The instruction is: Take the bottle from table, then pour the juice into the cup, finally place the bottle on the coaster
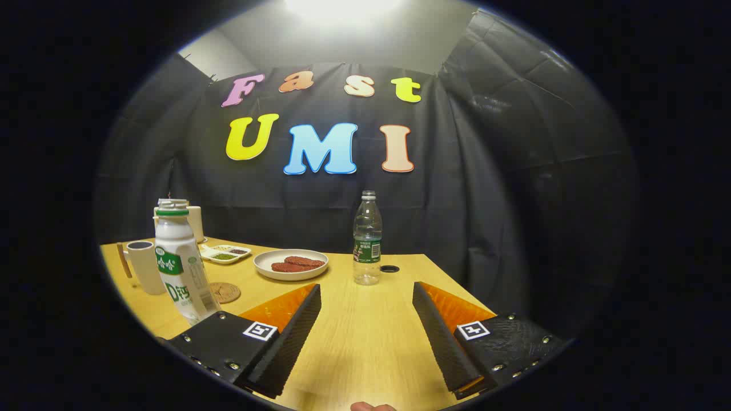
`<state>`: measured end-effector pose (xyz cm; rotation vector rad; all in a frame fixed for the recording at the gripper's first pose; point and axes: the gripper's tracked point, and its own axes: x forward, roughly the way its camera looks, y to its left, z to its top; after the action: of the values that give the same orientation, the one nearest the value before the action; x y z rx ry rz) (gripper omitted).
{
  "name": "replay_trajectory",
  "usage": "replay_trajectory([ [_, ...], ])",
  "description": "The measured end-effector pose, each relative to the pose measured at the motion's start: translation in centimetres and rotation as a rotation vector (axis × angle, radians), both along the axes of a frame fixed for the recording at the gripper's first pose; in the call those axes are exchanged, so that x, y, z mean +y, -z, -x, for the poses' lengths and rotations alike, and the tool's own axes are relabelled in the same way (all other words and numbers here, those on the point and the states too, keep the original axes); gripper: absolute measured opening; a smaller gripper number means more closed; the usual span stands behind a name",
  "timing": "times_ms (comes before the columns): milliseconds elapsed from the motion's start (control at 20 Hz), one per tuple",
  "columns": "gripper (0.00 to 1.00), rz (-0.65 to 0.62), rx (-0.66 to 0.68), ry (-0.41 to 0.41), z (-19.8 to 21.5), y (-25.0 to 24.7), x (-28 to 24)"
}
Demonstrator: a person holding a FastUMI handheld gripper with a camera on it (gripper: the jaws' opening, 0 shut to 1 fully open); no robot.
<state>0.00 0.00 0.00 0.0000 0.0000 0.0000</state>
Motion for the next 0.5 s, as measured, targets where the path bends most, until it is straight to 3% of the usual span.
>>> replay_trajectory([
  [500,0.99,-0.02,0.03,-0.024,5.9,-3.9,5.3],
])
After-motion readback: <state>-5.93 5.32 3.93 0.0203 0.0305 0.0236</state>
